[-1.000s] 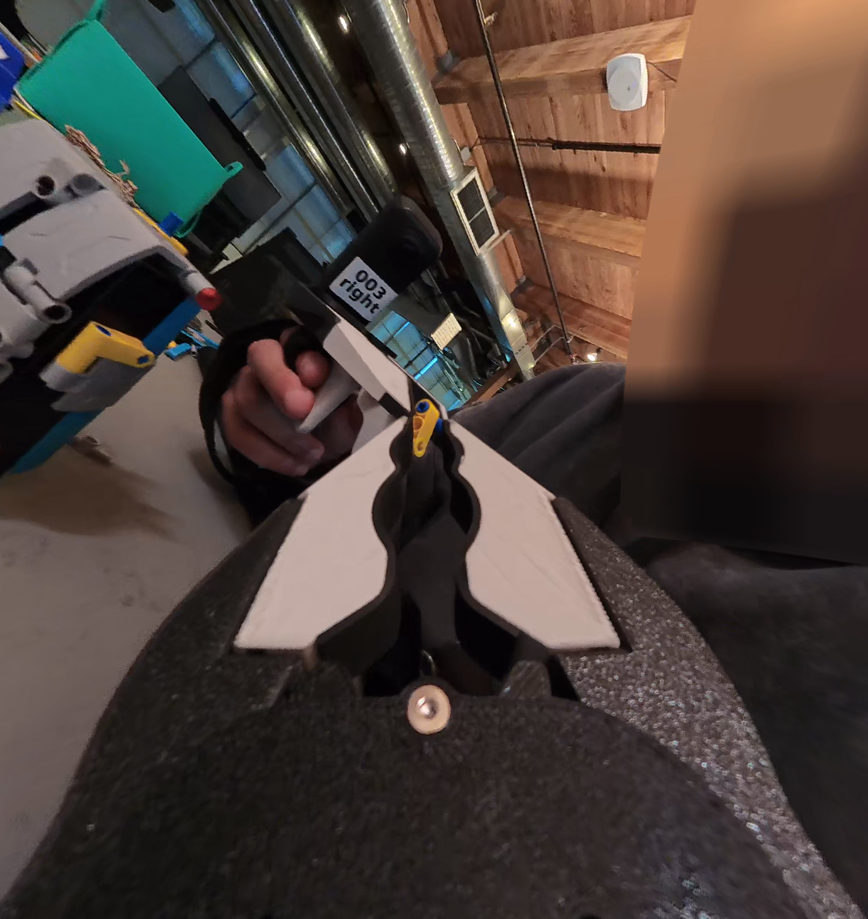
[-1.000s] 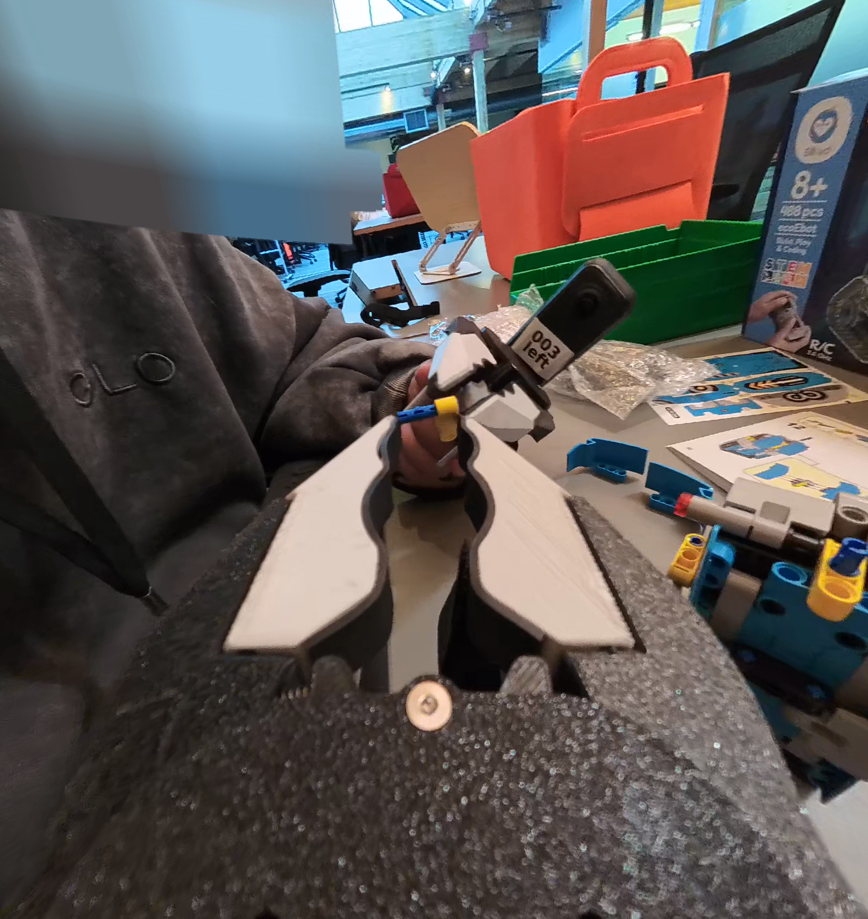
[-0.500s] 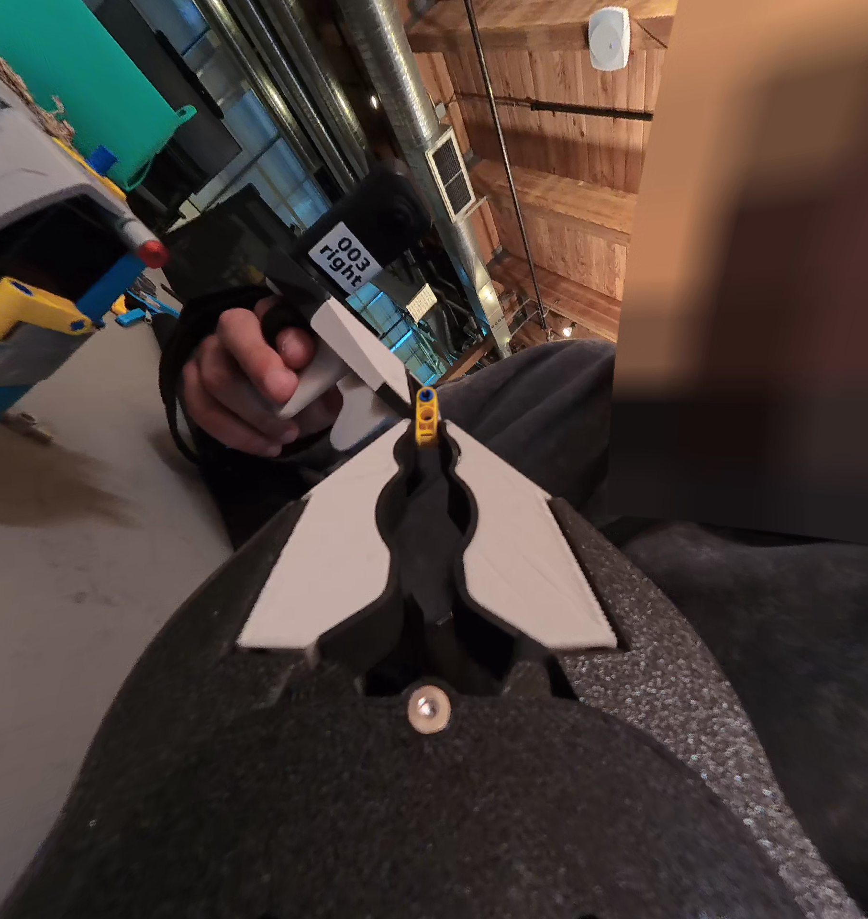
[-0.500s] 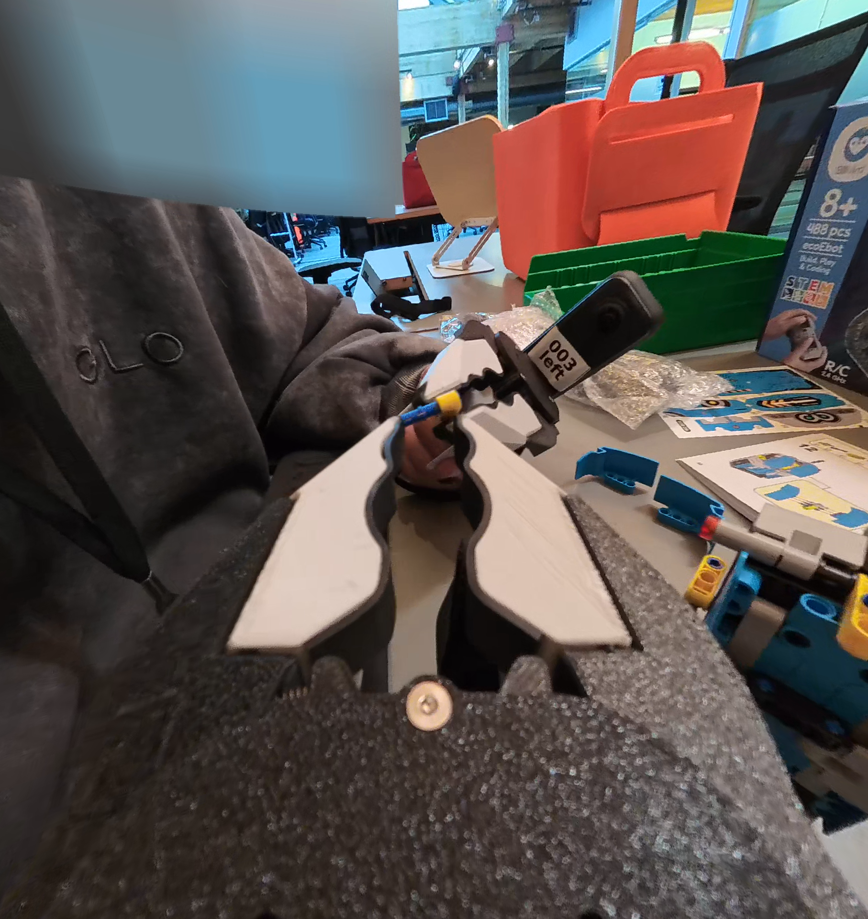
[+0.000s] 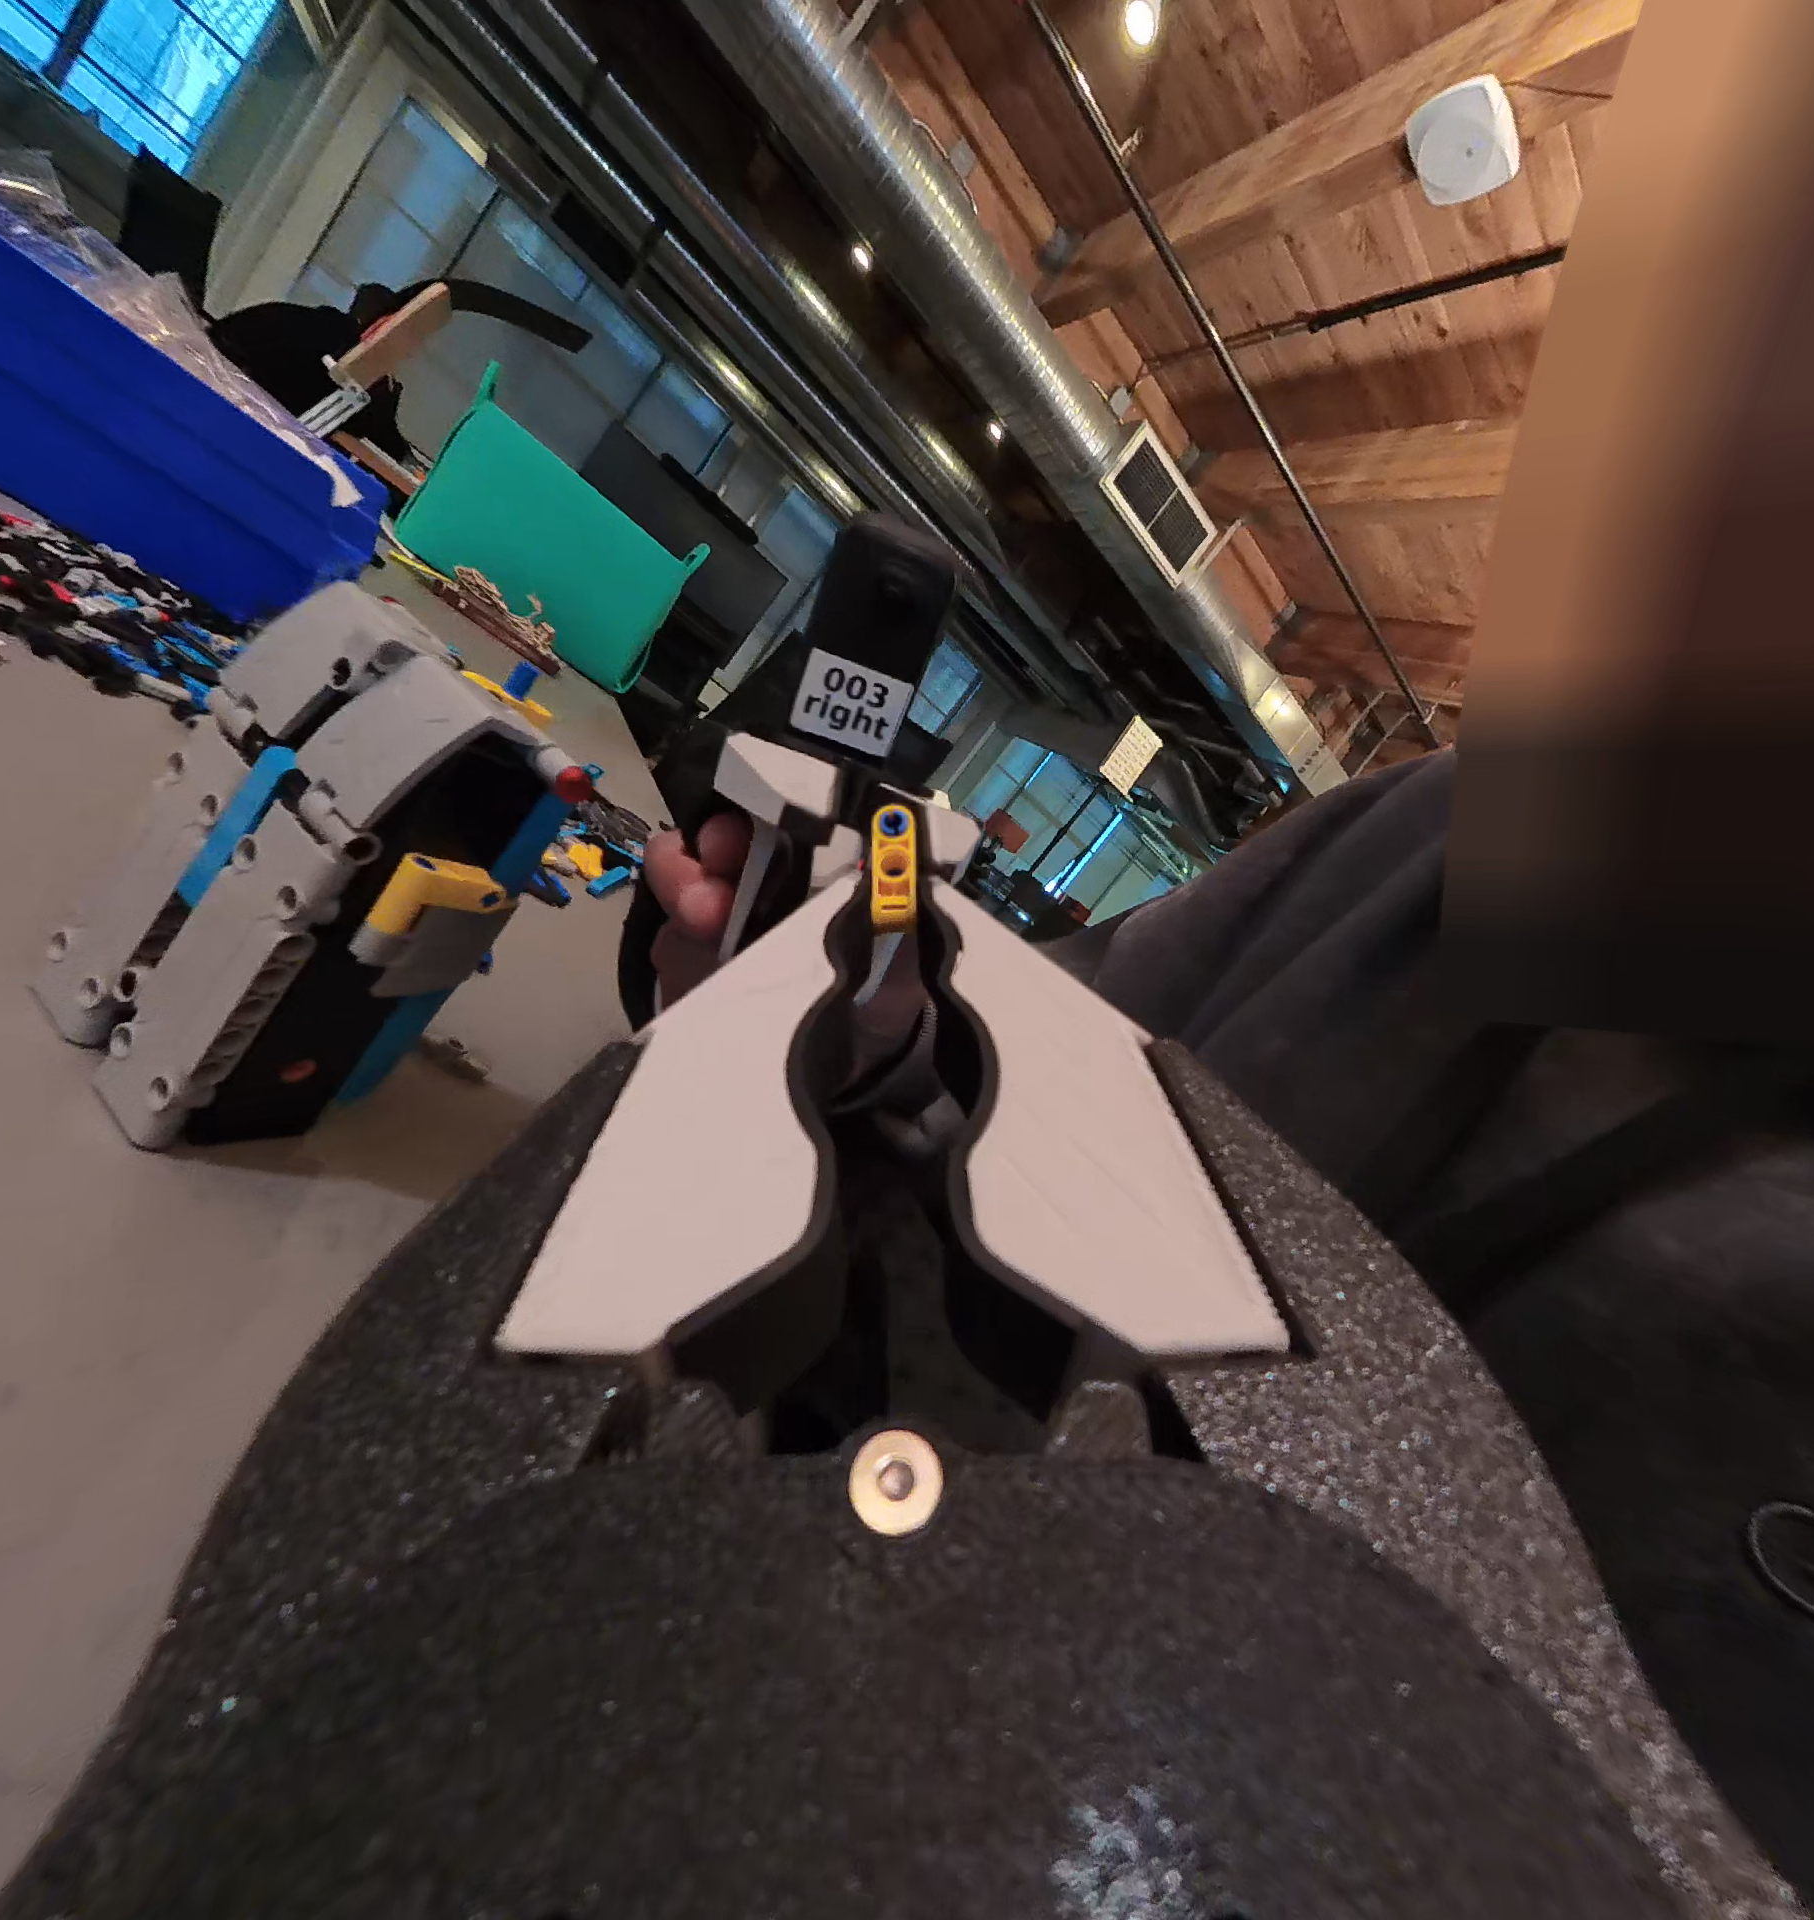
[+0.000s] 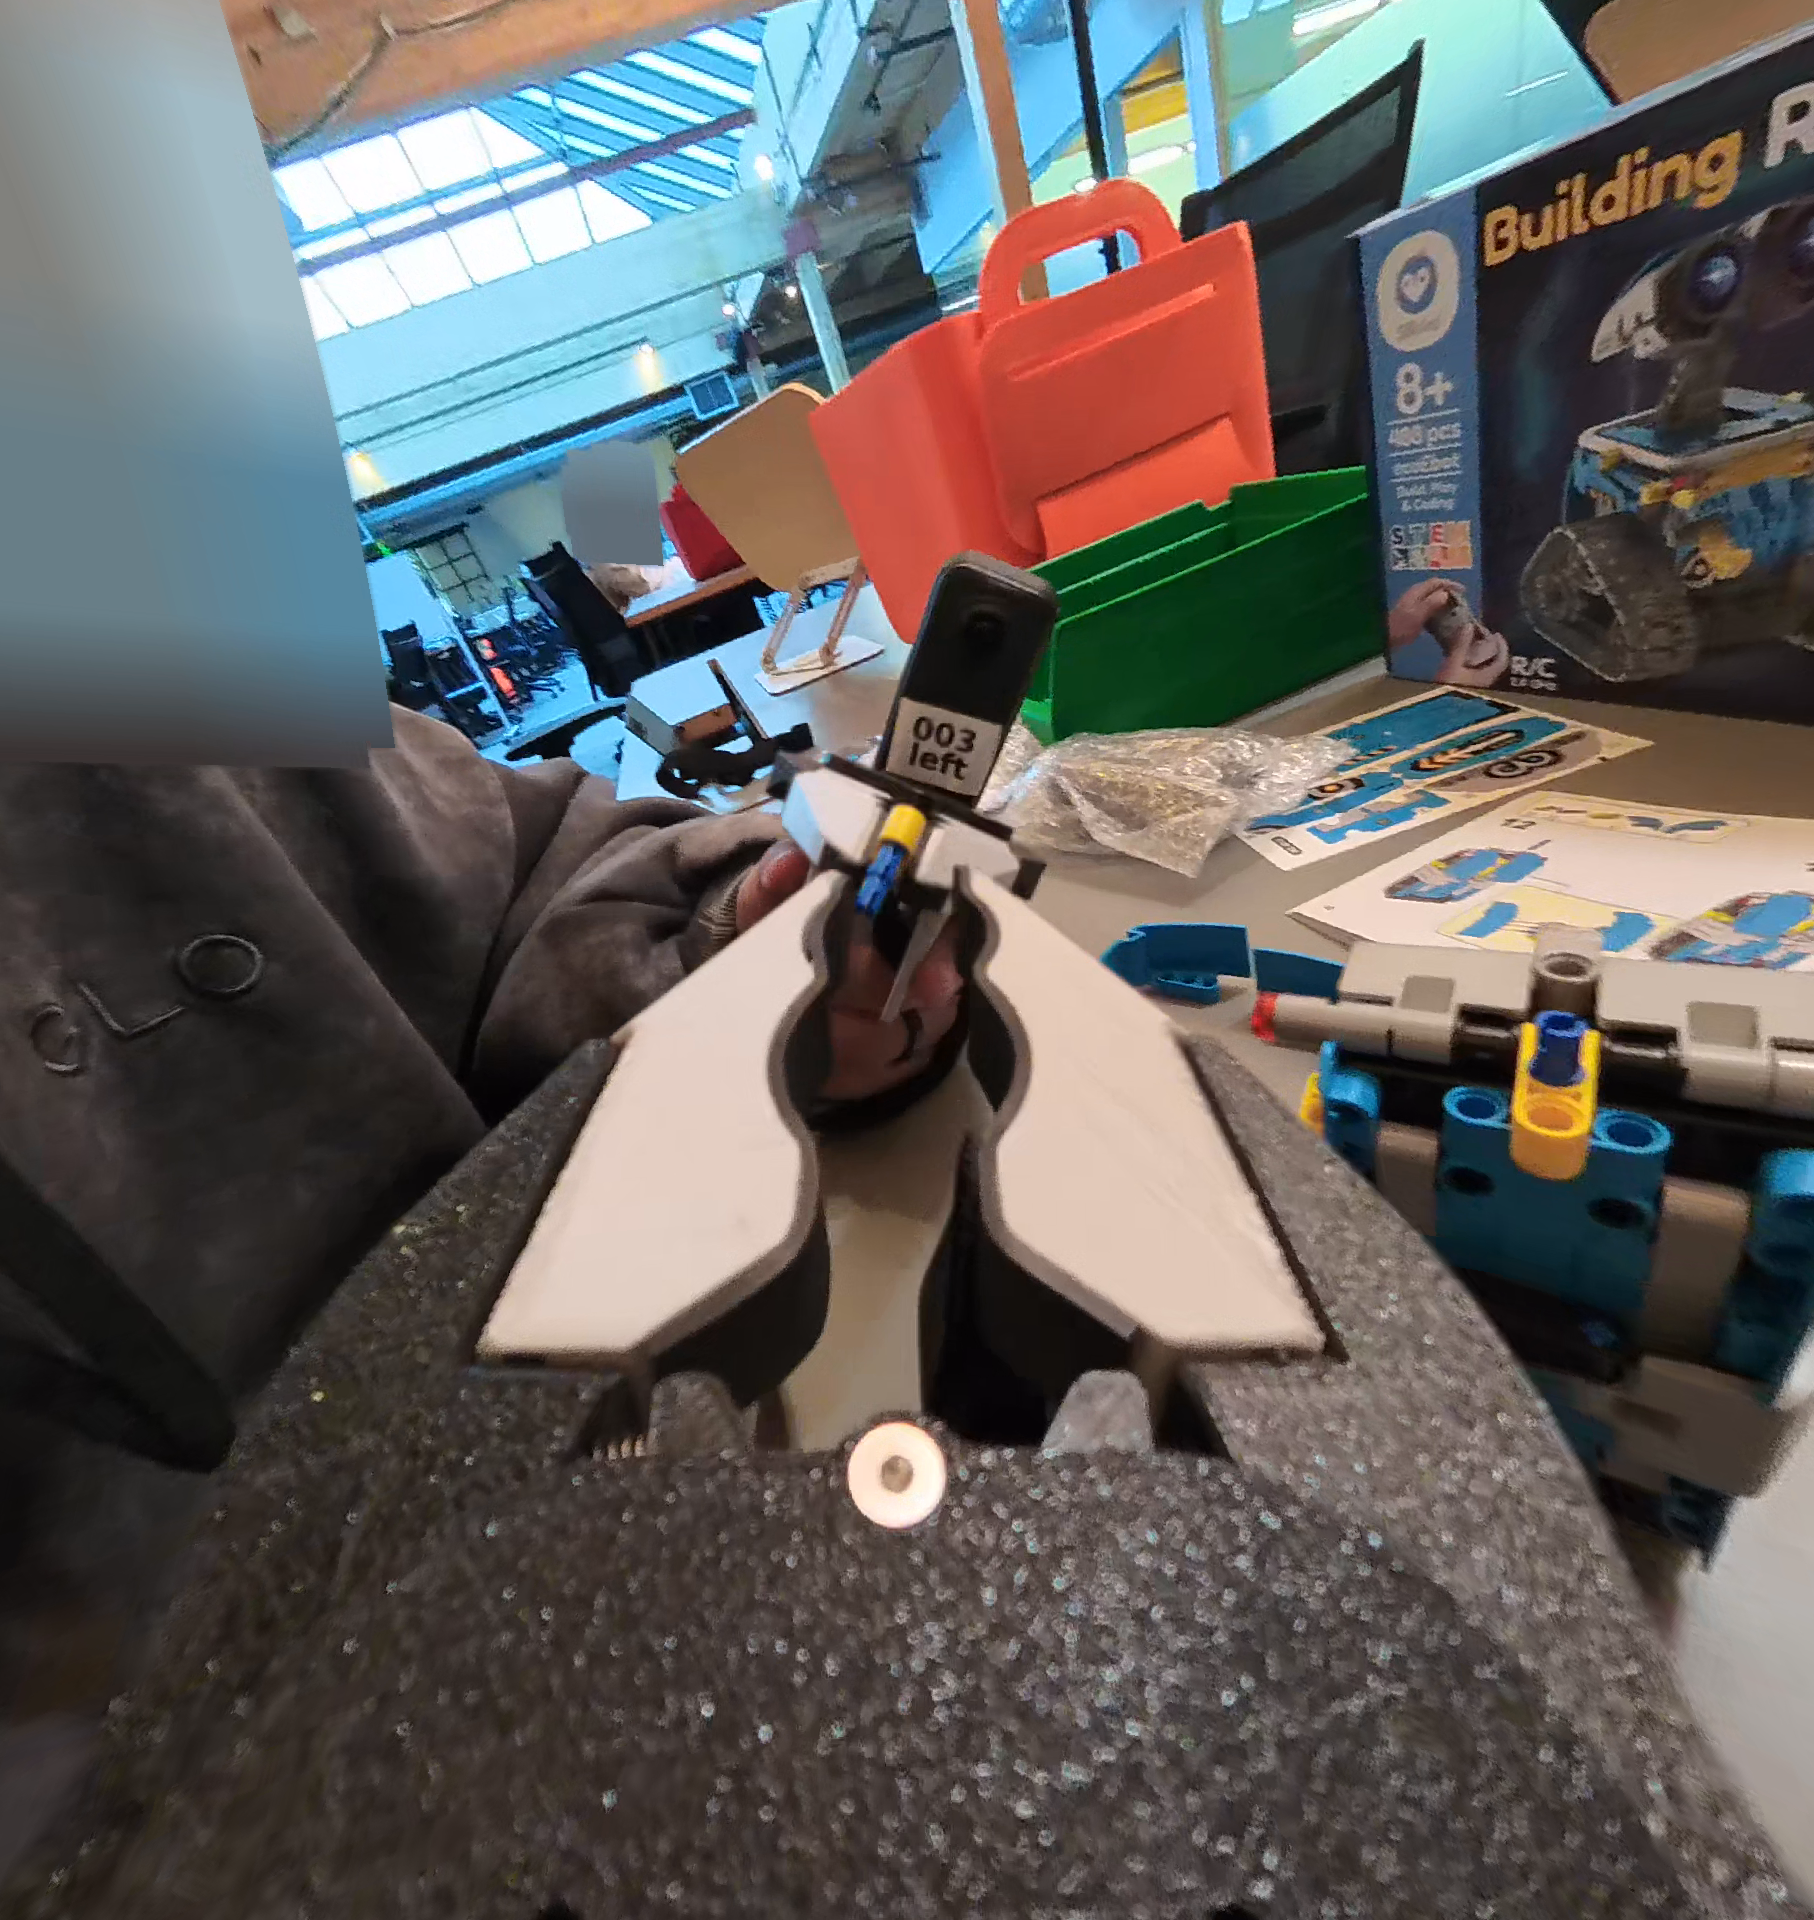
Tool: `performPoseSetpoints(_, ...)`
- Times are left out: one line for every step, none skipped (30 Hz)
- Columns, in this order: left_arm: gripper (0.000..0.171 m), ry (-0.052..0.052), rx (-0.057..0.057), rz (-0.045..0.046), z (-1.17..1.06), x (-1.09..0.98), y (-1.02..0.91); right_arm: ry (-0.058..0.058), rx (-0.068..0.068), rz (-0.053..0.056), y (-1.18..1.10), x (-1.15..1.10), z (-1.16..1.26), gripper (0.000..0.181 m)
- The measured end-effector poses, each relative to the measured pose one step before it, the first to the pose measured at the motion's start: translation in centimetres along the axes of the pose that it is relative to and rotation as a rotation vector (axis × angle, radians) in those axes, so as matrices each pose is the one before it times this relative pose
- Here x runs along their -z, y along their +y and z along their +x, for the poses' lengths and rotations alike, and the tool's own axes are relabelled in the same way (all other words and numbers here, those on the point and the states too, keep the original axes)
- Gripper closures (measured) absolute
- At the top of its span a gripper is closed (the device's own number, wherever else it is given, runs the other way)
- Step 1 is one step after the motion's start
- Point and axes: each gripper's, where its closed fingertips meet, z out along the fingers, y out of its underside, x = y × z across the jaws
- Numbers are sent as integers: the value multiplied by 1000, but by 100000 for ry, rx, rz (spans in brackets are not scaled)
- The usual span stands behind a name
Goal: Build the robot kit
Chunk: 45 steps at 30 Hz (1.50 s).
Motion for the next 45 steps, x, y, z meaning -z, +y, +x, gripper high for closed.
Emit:
performPoseSetpoints(165,-249,-521,-735,28,-149,194,-1837,190,-465,93,-141,-342,166)
performPoseSetpoints(165,-698,-941,-476,-32,-94,150,-1228,357,-1180,182,-126,-244,171)
performPoseSetpoints(165,-515,-626,-188,-17,-27,43,428,422,-369,19,7,-4,173)
performPoseSetpoints(165,-1058,-264,-1037,-129,-18,132,827,174,-1548,141,68,102,174)
performPoseSetpoints(165,-1518,-286,-1791,-210,-34,196,1097,-928,-2100,252,88,250,176)
performPoseSetpoints(164,-1514,-1379,-2100,-146,-34,181,81,-1324,-1720,252,99,167,176)
performPoseSetpoints(161,-2160,-2596,-1304,-175,23,63,-347,-514,-1107,142,80,45,177)
performPoseSetpoints(152,-2269,-2635,-109,-188,92,-112,-635,663,-2190,255,17,-71,177)
performPoseSetpoints(152,-419,-2024,-229,34,86,-59,-624,1320,-3330,422,-76,-158,177)
performPoseSetpoints(163,1994,-1322,-1034,355,20,102,265,1816,-2122,267,-87,-87,177)
performPoseSetpoints(164,1209,-1129,-1278,247,-46,183,-552,1176,-1317,153,-83,-206,177)
performPoseSetpoints(165,-687,-1655,-569,3,-13,71,169,334,-308,29,28,-10,177)
performPoseSetpoints(165,-786,-2268,-933,3,-6,60,-198,-359,280,-25,47,2,177)
performPoseSetpoints(165,-1055,-2683,-991,-34,11,17,24,-866,1077,-122,42,39,177)
performPoseSetpoints(165,-1009,-2938,-1754,-30,-18,176,223,-725,2102,-276,30,25,177)
performPoseSetpoints(165,-426,-2869,-1747,114,-75,239,-931,-755,1231,-175,-9,-119,177)
performPoseSetpoints(165,-1661,-2631,110,-25,-8,-36,-559,-588,26,9,13,-23,176)
performPoseSetpoints(165,-1781,-2657,-364,-23,-36,28,-196,-606,-169,45,28,62,177)
performPoseSetpoints(165,-614,-2208,-446,92,-36,54,-1021,-678,-115,33,31,-79,176)
performPoseSetpoints(165,-338,-1101,-408,27,0,22,-527,-263,-44,22,9,-74,176)
performPoseSetpoints(165,-614,-553,-324,-75,10,22,591,151,-76,52,-15,92,176)
performPoseSetpoints(165,38,-506,-101,5,29,-7,-6,49,213,8,-18,15,176)
performPoseSetpoints(165,-316,-518,4,-23,16,-24,-313,-517,448,-32,-18,-11,176)
performPoseSetpoints(165,-943,-859,16,-78,13,-6,553,-213,297,-5,-12,111,176)
performPoseSetpoints(165,-348,-800,-280,0,-5,35,69,128,49,25,-3,19,176)
performPoseSetpoints(165,-641,-1092,-266,-10,-7,8,129,164,-225,4,7,-16,176)
performPoseSetpoints(166,-1344,-1704,-264,-63,-3,33,920,431,-492,29,-6,78,177)
performPoseSetpoints(166,-1062,-1474,-426,-26,-16,59,522,395,-630,67,3,27,177)
performPoseSetpoints(166,-982,-1156,-500,-35,-10,64,223,15,-576,93,4,16,177)
performPoseSetpoints(166,-1480,-1347,-270,-95,3,44,1128,665,-245,88,-13,94,177)
performPoseSetpoints(166,-610,-867,-156,1,-3,52,1033,1437,-360,84,-13,60,177)
performPoseSetpoints(166,-291,-835,-128,48,-5,47,179,1711,-668,89,-2,-68,177)
performPoseSetpoints(166,-1273,-1282,519,-95,-2,-73,363,-217,934,-84,-16,76,177)
performPoseSetpoints(166,-1071,-710,160,-126,-12,-67,-714,-2360,1222,-111,-6,121,177)
performPoseSetpoints(166,-650,-154,-104,-194,-20,-6,-315,-2400,595,-54,-8,195,177)
performPoseSetpoints(166,-83,-253,7,-125,1,-34,211,-737,618,-60,7,159,176)
performPoseSetpoints(165,551,-248,-330,21,-23,9,-323,315,-15,-37,53,11,176)
performPoseSetpoints(165,-195,-383,-443,-37,49,44,469,456,-962,65,62,81,175)
performPoseSetpoints(165,-531,-329,567,-48,126,-65,764,637,878,-147,135,91,175)
performPoseSetpoints(165,195,255,326,2,83,-70,-3,-124,979,-126,115,9,176)
performPoseSetpoints(165,157,96,-66,-12,10,10,-593,-472,-201,52,19,-61,176)
performPoseSetpoints(165,270,52,-204,27,-44,59,-121,-57,-213,36,2,-12,176)
performPoseSetpoints(165,211,-7,-62,36,-17,11,95,619,-52,-35,29,-29,176)
performPoseSetpoints(165,73,96,-179,-5,-5,21,263,481,-199,-6,-9,7,176)
performPoseSetpoints(165,101,71,-333,-7,-3,52,-24,-111,-87,37,-9,4,176)
